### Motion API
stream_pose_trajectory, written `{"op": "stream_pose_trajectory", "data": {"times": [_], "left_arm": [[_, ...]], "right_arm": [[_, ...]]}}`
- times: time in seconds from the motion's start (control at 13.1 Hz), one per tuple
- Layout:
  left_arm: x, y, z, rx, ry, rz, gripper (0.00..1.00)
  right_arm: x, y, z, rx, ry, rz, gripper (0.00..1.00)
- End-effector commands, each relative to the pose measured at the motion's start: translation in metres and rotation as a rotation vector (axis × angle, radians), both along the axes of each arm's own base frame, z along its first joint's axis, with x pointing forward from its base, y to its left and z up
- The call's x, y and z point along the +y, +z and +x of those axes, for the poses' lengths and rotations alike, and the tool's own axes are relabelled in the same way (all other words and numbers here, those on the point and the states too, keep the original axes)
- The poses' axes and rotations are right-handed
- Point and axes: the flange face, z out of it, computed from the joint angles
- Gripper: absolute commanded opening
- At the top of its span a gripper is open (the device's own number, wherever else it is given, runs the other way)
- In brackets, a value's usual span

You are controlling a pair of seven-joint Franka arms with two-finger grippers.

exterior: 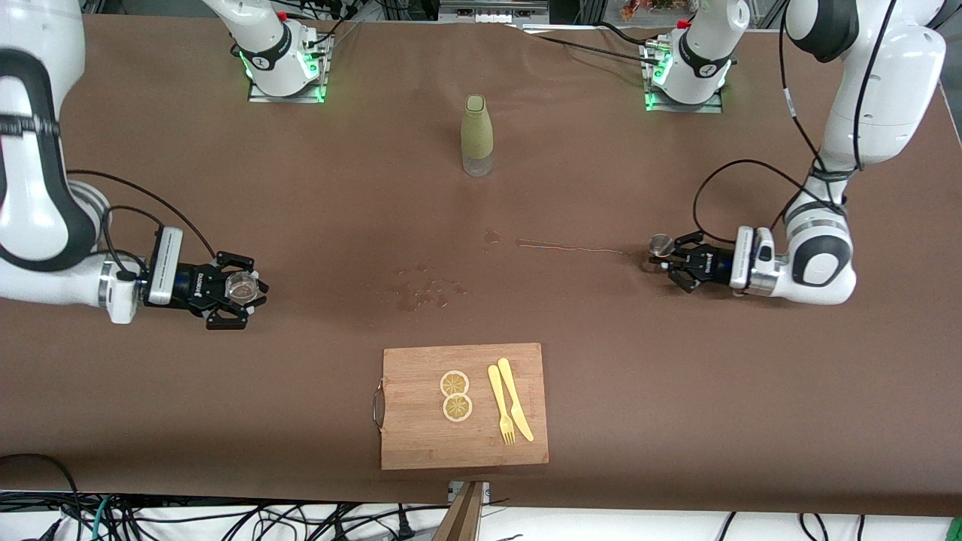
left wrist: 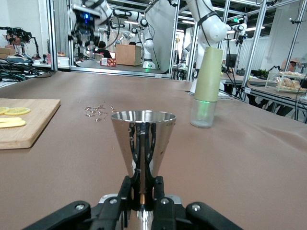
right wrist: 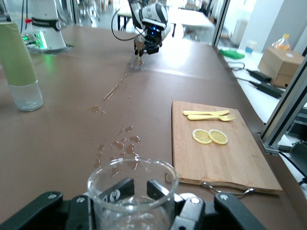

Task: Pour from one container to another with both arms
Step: 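Move the glass back with the right gripper while the left gripper withdraws the jigger, then lower the glass with the right gripper while the left gripper sets down the jigger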

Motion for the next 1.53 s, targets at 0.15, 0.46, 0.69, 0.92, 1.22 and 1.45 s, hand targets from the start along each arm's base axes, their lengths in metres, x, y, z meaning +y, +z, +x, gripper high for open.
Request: {"op": "stream_pose_trajectory", "data": {"times": [0.15, 0.46, 0.69, 0.92, 1.22, 1.45], "left_arm": [[0.058, 0.004, -0.014, -0.039, -0.02, -0.037, 0.0], [0.105, -0.002, -0.019, -0.084, -0.021, -0.073, 0.0], [0.121, -0.022, -0.024, -0.099, -0.023, -0.122, 0.0], [0.136, -0.029, -0.03, -0.101, -0.018, -0.126, 0.0], [0.142, -0.038, -0.036, -0.128, -0.012, -0.135, 0.0], [0.143, -0.049, -0.037, -0.14, -0.02, -0.138, 0.0]], "right_arm": [[-0.039, -0.084, -0.005, -0.031, 0.002, 0.141, 0.22], [-0.049, -0.149, -0.017, -0.019, -0.017, 0.117, 0.25], [-0.05, -0.185, -0.021, -0.028, -0.042, 0.099, 0.25], [-0.048, -0.199, -0.024, -0.025, -0.074, 0.111, 0.26], [-0.049, -0.203, -0.026, -0.014, -0.082, 0.112, 0.32], [-0.056, -0.2, -0.026, 0.017, -0.096, 0.115, 0.32]]}}
